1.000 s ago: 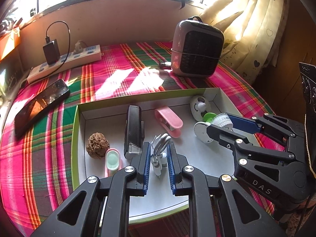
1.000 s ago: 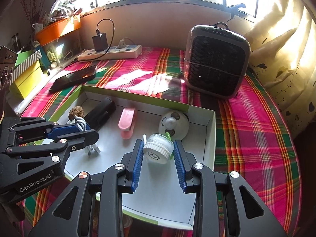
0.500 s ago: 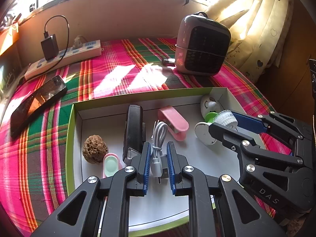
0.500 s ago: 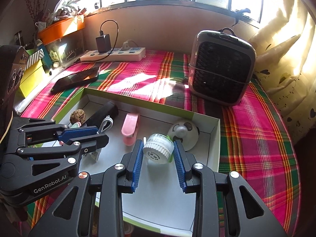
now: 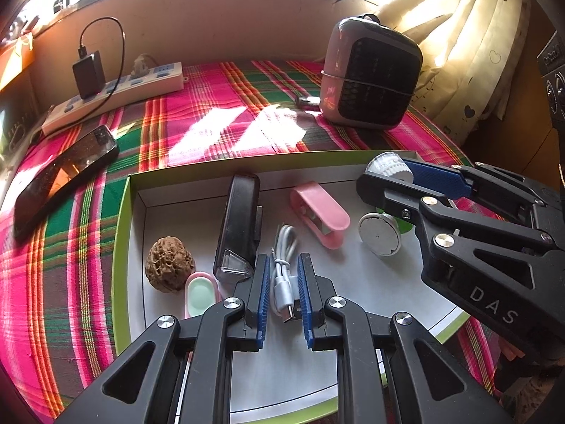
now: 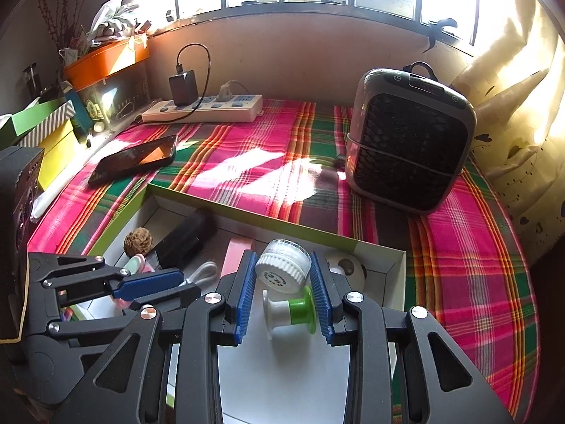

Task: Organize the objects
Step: 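Carry the white cable and white jar with both tools over into the tray, then open the left tool to release the cable while the right tool releases the jar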

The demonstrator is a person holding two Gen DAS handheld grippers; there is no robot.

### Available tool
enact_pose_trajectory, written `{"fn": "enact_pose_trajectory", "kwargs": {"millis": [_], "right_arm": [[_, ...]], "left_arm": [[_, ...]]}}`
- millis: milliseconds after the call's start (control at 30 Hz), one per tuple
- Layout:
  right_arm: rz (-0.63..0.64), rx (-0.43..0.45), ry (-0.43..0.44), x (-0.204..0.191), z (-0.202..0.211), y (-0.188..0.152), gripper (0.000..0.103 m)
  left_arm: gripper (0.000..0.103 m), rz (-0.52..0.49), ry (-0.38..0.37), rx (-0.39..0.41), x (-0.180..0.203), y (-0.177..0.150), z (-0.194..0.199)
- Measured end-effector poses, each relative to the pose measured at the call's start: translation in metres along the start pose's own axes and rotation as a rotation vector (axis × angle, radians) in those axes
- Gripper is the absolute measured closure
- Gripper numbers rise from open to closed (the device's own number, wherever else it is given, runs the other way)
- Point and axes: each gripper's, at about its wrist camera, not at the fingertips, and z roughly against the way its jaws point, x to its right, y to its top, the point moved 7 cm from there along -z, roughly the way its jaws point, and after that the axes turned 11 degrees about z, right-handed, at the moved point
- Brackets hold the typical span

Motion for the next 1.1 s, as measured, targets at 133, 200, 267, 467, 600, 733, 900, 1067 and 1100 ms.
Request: {"fn": "enact_pose_trajectory", "kwargs": {"millis": [133, 200, 267, 467, 600, 733, 900, 1067, 1100], "right_arm": [[0.007, -0.019, 0.001, -0.002, -0.009, 0.000, 0.070], [0.007, -0.028, 0.002, -0.002, -0.012, 0.000, 0.070], [0.005, -0.034, 0.000, -0.001, -0.015, 0.000, 0.070], [0.001, -0.062, -0.011, 0.000, -0.024, -0.003, 0.070], [-0.001, -0.068, -0.009, 0.001, -0.025, -0.004, 0.070], [0.005, -0.078, -0.014, 0.001, -0.026, -0.004, 0.070], [0.008, -0.087, -0.019, 0.000, -0.026, -0.004, 0.070], [0.005, -0.096, -0.026, 0.000, -0.027, -0.005, 0.070], [0.003, -0.097, -0.026, 0.001, -0.027, -0.005, 0.070]], "left_arm": [[0.089, 0.006, -0.008, -0.003, -0.001, 0.000, 0.000], [0.089, 0.006, -0.010, -0.004, -0.002, 0.000, 0.000], [0.089, 0.007, -0.011, -0.003, -0.002, 0.001, 0.000], [0.089, 0.015, -0.018, -0.004, -0.003, 0.001, 0.000], [0.088, 0.015, -0.018, -0.004, -0.003, 0.000, 0.000], [0.088, 0.015, -0.019, -0.004, -0.003, 0.001, 0.000], [0.088, 0.016, -0.020, -0.005, -0.003, 0.001, 0.000], [0.088, 0.016, -0.020, -0.005, -0.003, 0.001, 0.000], [0.088, 0.017, -0.021, -0.005, -0.003, 0.001, 0.000]]}}
